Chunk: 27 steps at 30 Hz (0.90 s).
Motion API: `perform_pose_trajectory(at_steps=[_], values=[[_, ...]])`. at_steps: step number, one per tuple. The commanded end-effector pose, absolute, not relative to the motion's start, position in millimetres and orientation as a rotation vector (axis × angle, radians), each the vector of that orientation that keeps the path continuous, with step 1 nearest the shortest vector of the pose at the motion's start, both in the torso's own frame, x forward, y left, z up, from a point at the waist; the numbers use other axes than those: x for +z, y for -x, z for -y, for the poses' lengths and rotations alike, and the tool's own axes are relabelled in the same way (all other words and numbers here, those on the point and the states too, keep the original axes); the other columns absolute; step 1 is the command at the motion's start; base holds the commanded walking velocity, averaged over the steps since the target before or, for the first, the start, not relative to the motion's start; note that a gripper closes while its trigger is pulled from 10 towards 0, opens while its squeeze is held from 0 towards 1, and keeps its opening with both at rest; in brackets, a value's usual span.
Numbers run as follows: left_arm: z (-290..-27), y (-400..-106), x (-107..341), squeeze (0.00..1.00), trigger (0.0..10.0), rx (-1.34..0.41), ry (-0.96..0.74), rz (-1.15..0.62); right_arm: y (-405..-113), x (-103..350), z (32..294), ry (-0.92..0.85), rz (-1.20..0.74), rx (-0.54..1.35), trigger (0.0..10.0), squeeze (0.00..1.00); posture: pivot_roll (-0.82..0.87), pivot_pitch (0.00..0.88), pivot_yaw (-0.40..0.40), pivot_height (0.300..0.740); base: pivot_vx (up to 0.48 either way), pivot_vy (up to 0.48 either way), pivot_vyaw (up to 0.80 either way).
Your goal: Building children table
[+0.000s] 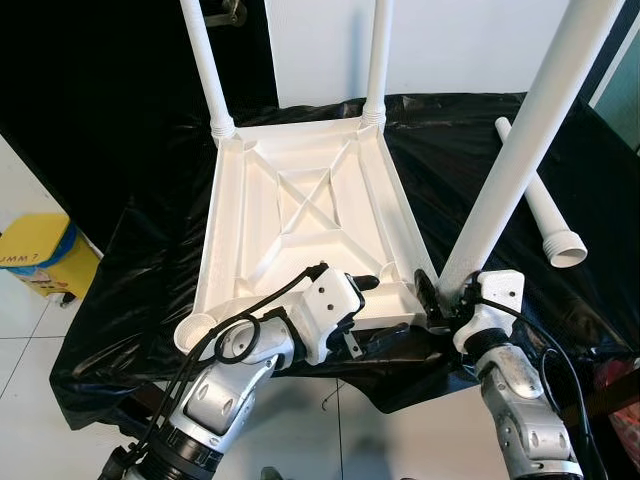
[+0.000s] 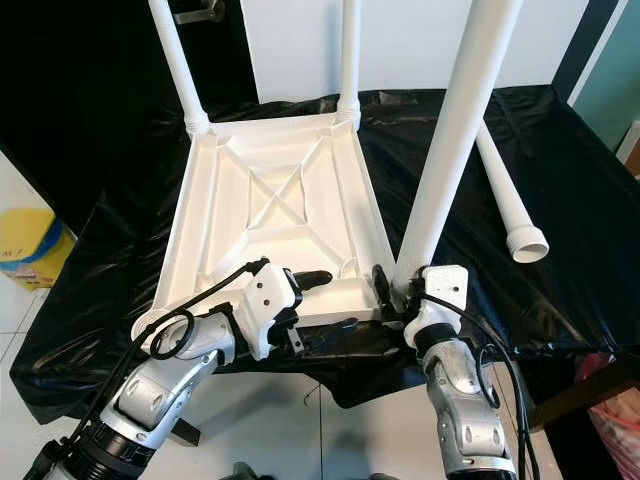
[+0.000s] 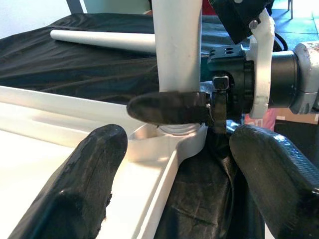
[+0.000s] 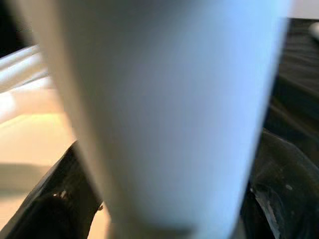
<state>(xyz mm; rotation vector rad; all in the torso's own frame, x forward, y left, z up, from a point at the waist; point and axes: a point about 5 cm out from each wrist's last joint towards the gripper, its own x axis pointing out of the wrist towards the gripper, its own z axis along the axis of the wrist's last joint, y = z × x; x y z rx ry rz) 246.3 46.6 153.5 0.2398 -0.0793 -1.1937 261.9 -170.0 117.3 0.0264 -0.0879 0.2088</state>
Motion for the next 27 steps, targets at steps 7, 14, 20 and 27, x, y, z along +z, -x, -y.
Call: perform_pose_trajectory(at_steps=[7, 14, 20, 27], values=[[-46, -246, 154, 0.0, 10.0, -1.216, -0.257, 0.071, -271, 128, 173, 0.076, 0.112, 0.446, 10.0, 0.0, -0.07, 0.06, 0.056, 0.74, 0.0, 0.0, 0.0], [-45, -246, 154, 0.0, 10.0, -1.214, -0.253, 0.072, -276, 127, 177, 0.17, 0.093, 0.542, 9.4, 0.0, -0.07, 0.061, 0.05, 0.74, 0.0, 0.0, 0.0], [-44, -246, 154, 0.0, 10.0, -1.212, -0.25, 0.074, -276, 123, 182, 0.176, 0.064, 0.572, 0.0, 0.0, -0.07, 0.063, 0.043, 0.74, 0.0, 0.0, 0.0], [-44, -246, 154, 0.0, 10.0, -1.207, -0.249, 0.074, -274, 116, 183, 0.124, 0.04, 0.569, 0.0, 0.0, -0.07, 0.063, 0.041, 0.74, 0.0, 0.0, 0.0]])
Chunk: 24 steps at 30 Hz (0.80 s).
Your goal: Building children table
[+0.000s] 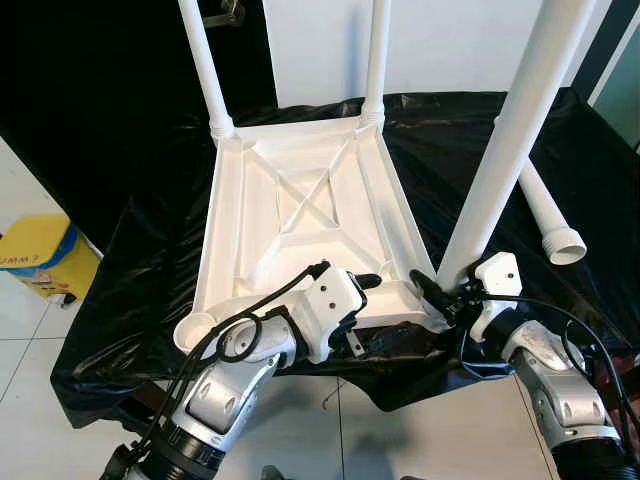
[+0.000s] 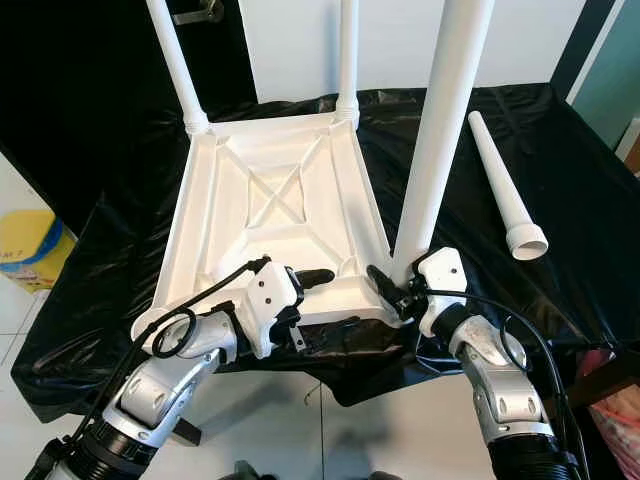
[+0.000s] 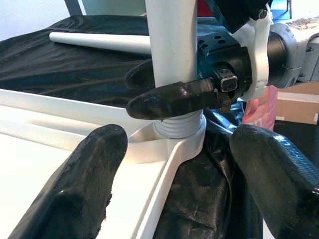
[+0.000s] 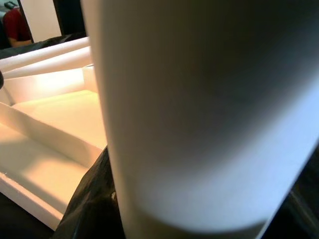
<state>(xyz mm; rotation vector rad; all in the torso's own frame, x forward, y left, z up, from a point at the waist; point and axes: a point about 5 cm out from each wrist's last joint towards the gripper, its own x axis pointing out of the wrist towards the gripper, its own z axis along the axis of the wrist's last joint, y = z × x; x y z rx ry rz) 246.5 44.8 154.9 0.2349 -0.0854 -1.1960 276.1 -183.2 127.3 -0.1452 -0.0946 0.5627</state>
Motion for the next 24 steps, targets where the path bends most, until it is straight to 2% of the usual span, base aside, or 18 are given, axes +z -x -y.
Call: perform_pose_trajectory(at_steps=[1, 3, 4, 6, 7, 11, 24], values=[[-44, -246, 154, 0.0, 10.0, -1.207, -0.249, 0.074, -273, 116, 183, 0.118, 0.04, 0.567, 0.0, 0.0, -0.07, 0.063, 0.041, 0.74, 0.0, 0.0, 0.0], [-44, -246, 154, 0.0, 10.0, -1.207, -0.249, 0.074, -273, 115, 183, 0.102, 0.034, 0.556, 0.0, 0.0, -0.07, 0.064, 0.043, 0.74, 0.0, 0.0, 0.0], [-44, -246, 154, 0.0, 10.0, -1.208, -0.249, 0.075, -272, 114, 183, 0.098, 0.029, 0.546, 8.5, 0.0, -0.07, 0.064, 0.043, 0.74, 0.0, 0.0, 0.0], [-44, -246, 154, 0.0, 10.0, -1.208, -0.249, 0.075, -272, 114, 183, 0.098, 0.029, 0.546, 8.5, 0.0, -0.07, 0.064, 0.043, 0.74, 0.0, 0.0, 0.0], [-44, -246, 154, 0.0, 10.0, -1.209, -0.249, 0.075, -272, 113, 184, 0.101, 0.028, 0.523, 10.0, 0.0, -0.08, 0.065, 0.045, 0.74, 0.0, 0.0, 0.0], [-44, -246, 154, 0.0, 10.0, -1.213, -0.25, 0.074, -271, 110, 182, 0.104, 0.009, 0.389, 10.0, 0.0, -0.08, 0.066, 0.046, 0.74, 0.0, 0.0, 0.0], [-45, -244, 153, 0.0, 10.0, -1.216, -0.249, 0.069, -261, 102, 166, 0.054, -0.017, 0.156, 10.0, 0.0, -0.08, 0.07, 0.046, 0.74, 0.0, 0.0, 0.0]])
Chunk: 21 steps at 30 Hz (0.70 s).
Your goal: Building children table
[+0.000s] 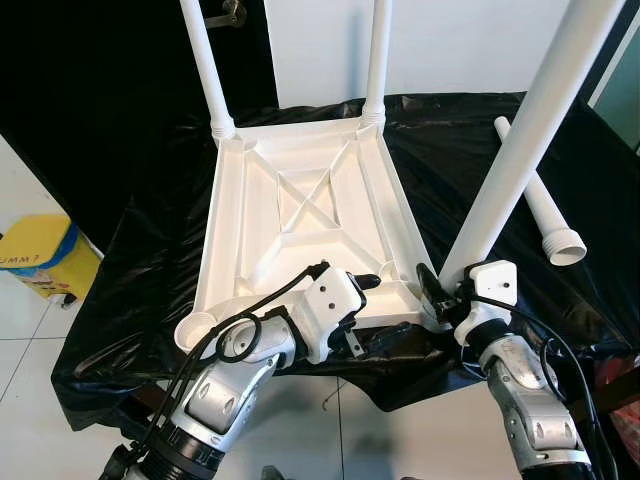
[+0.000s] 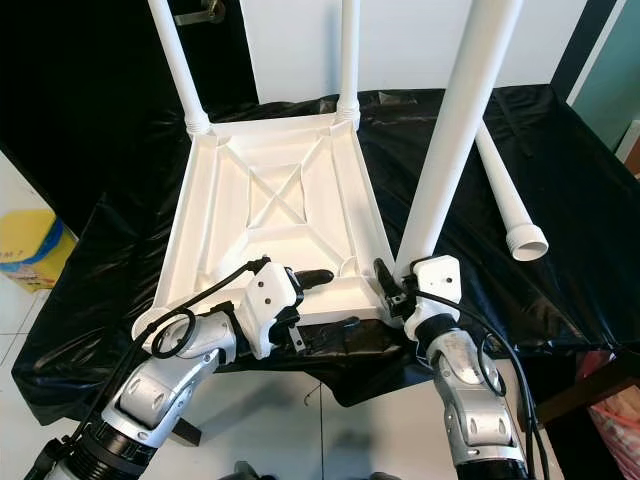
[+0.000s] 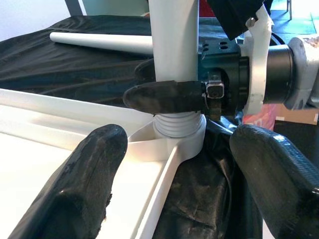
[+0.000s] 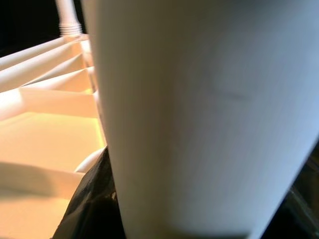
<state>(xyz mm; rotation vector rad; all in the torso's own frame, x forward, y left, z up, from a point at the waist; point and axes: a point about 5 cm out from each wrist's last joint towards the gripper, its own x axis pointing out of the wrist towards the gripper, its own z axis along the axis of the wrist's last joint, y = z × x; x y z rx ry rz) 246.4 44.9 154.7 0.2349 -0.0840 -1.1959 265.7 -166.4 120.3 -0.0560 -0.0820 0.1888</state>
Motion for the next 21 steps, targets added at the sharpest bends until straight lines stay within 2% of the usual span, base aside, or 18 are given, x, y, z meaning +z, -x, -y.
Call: perform_pose_trajectory(at_steps=[1, 10, 21], values=[[-45, -244, 153, 0.0, 10.0, -1.216, -0.249, 0.069, -261, 101, 165, 0.054, -0.019, 0.135, 10.0, 0.0, -0.08, 0.069, 0.045, 0.74, 0.0, 0.0, 0.0], [-46, -244, 152, 0.0, 10.0, -1.213, -0.249, 0.067, -253, 95, 157, 0.035, -0.055, -0.11, 10.0, 0.0, -0.07, 0.067, 0.038, 0.74, 0.0, 0.0, 0.0], [-45, -244, 152, 0.0, 10.0, -1.222, -0.252, 0.065, -253, 101, 151, 0.021, -0.03, -0.119, 10.0, 0.0, -0.07, 0.063, 0.048, 0.74, 0.0, 0.0, 0.0]])
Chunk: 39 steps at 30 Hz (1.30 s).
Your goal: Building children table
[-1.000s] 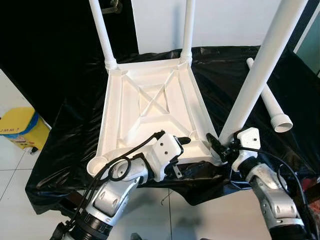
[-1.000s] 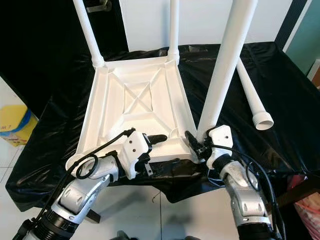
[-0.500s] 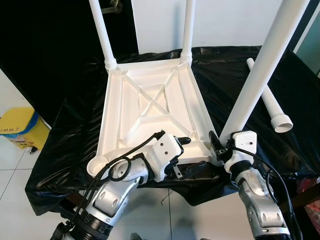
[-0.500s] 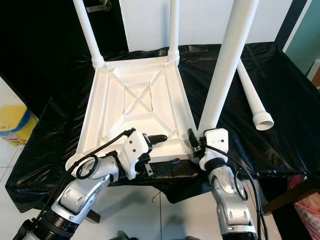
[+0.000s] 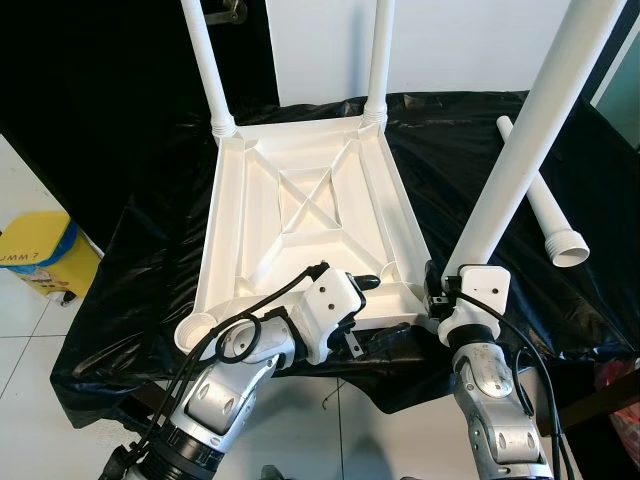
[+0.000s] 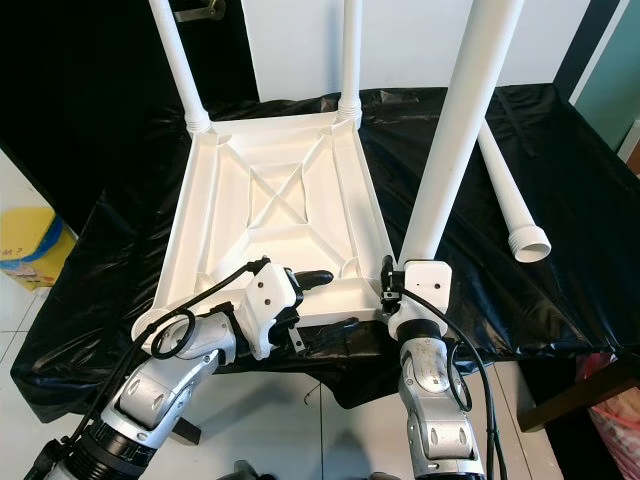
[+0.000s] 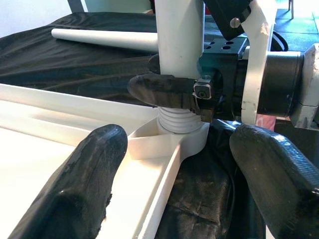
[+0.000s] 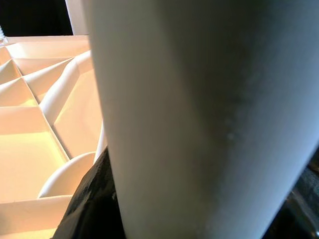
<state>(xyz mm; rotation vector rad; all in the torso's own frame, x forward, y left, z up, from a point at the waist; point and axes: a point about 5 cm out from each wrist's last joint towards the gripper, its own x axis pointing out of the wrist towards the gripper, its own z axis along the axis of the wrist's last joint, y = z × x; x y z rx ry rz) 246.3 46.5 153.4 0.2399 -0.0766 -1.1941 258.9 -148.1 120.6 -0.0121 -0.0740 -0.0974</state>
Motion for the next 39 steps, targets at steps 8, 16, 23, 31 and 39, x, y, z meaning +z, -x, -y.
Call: perform_pose_trajectory(at_steps=[8, 16, 23, 31, 39], values=[[-45, -244, 153, 0.0, 10.0, -1.222, -0.255, 0.067, -254, 106, 150, 0.023, -0.006, -0.096, 10.0, 1.0, -0.07, 0.056, 0.044, 0.74, 0.0, 0.0, 0.0], [-53, -252, 153, 0.0, 10.0, -1.175, -0.277, 0.066, -249, 112, 152, 0.012, 0.036, 0.01, 10.0, 1.0, -0.07, 0.054, 0.039, 0.74, 0.0, 0.0, 0.0], [-71, -272, 144, 0.0, 10.0, -1.058, -0.368, -0.007, -237, 110, 156, 0.028, 0.039, 0.095, 10.0, 0.0, -0.07, 0.06, 0.041, 0.74, 0.0, 0.0, 0.0], [-92, -301, 121, 0.0, 10.0, -0.849, -0.511, -0.159, -224, 107, 161, 0.027, 0.024, 0.154, 10.0, 0.0, -0.08, 0.073, 0.055, 0.74, 0.0, 0.0, 0.0], [-109, -327, 119, 0.0, 10.0, -0.651, -0.517, -0.233, -216, 105, 162, 0.025, 0.014, 0.177, 10.0, 0.0, -0.09, 0.086, 0.065, 0.74, 0.0, 0.0, 0.0]])
